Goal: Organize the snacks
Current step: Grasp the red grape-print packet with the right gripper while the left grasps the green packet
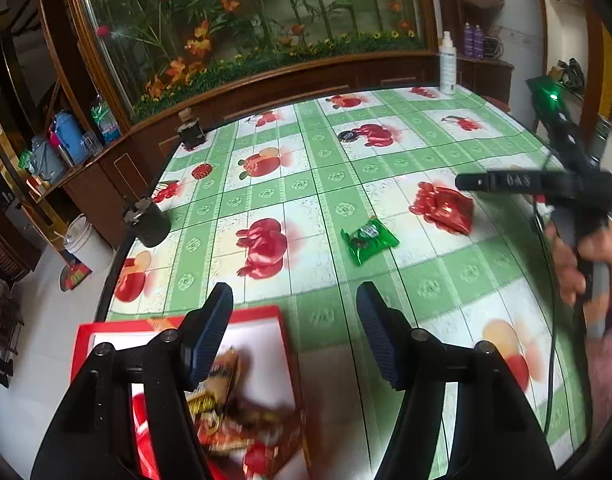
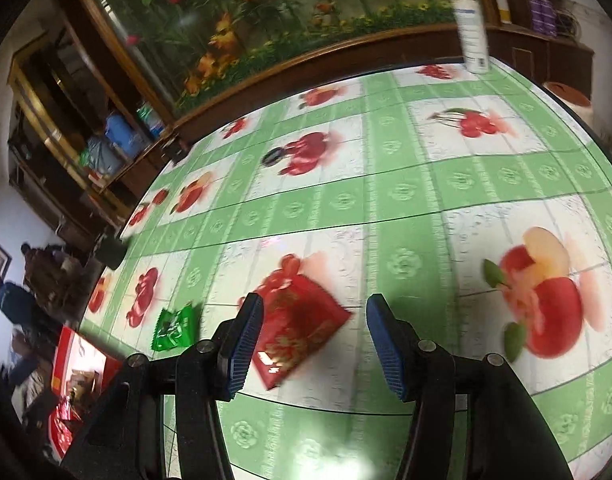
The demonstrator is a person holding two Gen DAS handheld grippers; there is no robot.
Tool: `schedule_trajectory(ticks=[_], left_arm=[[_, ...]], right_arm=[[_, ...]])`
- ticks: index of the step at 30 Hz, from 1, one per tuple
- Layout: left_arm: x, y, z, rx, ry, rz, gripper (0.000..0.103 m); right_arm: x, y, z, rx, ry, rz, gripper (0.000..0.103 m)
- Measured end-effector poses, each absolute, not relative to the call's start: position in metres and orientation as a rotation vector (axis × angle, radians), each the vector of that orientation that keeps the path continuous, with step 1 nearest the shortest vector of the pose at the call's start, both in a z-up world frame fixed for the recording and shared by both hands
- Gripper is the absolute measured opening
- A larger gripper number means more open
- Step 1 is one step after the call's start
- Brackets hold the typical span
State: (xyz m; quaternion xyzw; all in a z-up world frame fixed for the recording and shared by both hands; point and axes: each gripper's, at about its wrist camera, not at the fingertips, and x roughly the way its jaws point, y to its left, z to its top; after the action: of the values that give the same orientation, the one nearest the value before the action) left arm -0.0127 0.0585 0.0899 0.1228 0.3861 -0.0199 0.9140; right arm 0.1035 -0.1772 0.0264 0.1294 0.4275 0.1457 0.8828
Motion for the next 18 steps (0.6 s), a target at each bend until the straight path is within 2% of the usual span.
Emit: schedule_trajectory(ticks=[3, 7, 10, 12, 13, 14, 15, 17, 18], left_arm=[[0.0, 0.057, 0.085, 0.26, 0.808, -0.031, 0.063], [0.013, 0.05, 0.08, 0.271, 0.829, -0.044, 0.063], [0.018, 0.044, 0.077, 0.288, 0.833, -0.053, 0.063], [0.023, 0.037, 0.076, 0.308, 0.836, -0.068, 0.063], [0.026, 0.033, 0.074, 0.322, 0.839, -0.079, 0.063], [0.028, 0.029, 0.073, 0.331, 0.842, -0.087, 0.063], [0.032, 0.024, 0.071, 0.34, 0.847, -0.099, 0.063], [0.039, 0.017, 0.066, 0.348, 0.859, -0.117, 0.063], [0.045, 0.012, 0.062, 0.354, 0.867, -0.123, 0.063]], right_arm=[[0.102, -0.156, 0.025, 0.177, 0.87, 0.321, 0.07], [0.105, -0.141, 0.014, 0.039, 0.847, 0.248, 0.073], [0.11, -0.143, 0.003, 0.041, 0.886, 0.243, 0.073], [0.109, -0.144, 0.004, 0.032, 0.891, 0.242, 0.07], [0.109, -0.144, 0.004, 0.02, 0.89, 0.233, 0.065], [0.108, -0.142, 0.003, -0.016, 0.889, 0.214, 0.065], [0.108, -0.14, 0.003, -0.035, 0.89, 0.209, 0.059], [0.106, -0.137, 0.005, -0.092, 0.888, 0.191, 0.039], [0.107, -0.14, 0.006, -0.073, 0.914, 0.194, 0.038]])
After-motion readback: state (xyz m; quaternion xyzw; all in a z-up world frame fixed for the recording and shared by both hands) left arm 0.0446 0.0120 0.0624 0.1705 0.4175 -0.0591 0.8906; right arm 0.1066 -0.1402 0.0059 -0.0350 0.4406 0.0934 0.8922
